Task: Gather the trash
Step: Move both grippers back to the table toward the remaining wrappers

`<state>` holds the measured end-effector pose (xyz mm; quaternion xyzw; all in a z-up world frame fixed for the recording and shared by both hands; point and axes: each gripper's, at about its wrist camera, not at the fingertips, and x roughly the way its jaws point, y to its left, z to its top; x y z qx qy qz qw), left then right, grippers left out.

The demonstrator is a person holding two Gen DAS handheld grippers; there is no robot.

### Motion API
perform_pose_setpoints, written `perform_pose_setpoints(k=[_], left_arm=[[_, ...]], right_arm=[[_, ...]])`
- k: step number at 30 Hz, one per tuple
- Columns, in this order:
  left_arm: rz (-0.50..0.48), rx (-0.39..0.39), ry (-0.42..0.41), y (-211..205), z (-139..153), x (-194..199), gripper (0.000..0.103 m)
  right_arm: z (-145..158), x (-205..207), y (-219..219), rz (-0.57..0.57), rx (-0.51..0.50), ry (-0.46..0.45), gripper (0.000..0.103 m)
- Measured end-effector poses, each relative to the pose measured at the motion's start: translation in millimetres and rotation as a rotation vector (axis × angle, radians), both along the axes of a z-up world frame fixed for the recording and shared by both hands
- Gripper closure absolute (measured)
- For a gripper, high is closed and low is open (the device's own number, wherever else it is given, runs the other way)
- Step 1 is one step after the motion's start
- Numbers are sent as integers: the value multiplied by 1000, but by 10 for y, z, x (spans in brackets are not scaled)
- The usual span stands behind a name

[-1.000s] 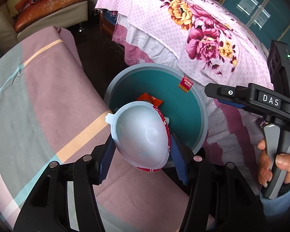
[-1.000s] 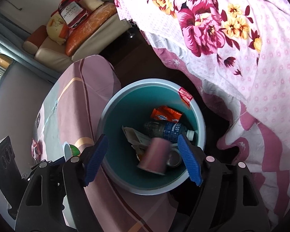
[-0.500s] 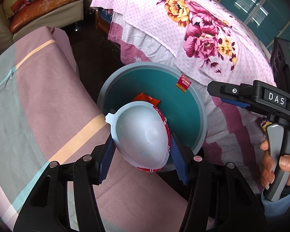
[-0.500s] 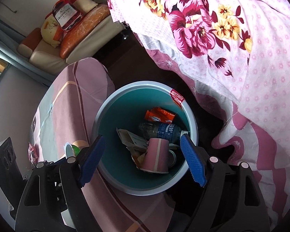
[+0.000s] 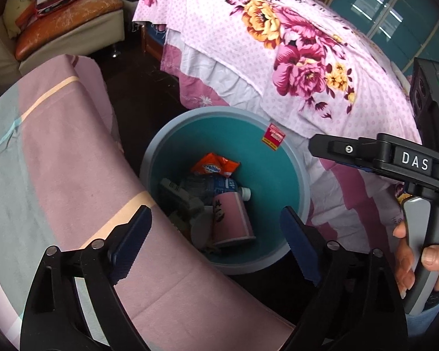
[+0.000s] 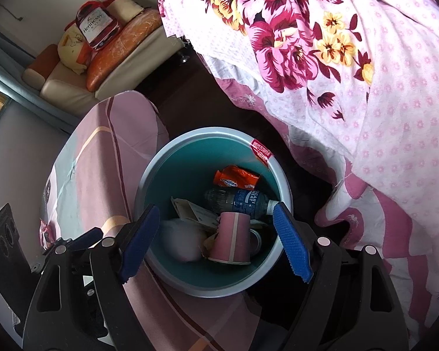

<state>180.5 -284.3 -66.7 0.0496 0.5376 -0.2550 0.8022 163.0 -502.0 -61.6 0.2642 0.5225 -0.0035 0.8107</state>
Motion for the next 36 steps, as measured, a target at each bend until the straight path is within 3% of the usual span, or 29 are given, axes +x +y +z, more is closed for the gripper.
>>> perform_pose_setpoints(k=[11, 20, 36], left_arm=[[80, -30, 22, 328, 48, -13, 11], [113, -32, 14, 577, 127, -180, 11], [257, -91, -19, 1388, 292, -457, 10]], right_arm=[[-13, 8, 134, 23, 5, 18, 27], [142, -76, 307, 44, -20, 5, 26], [465, -189, 1024, 177, -80, -14, 21]])
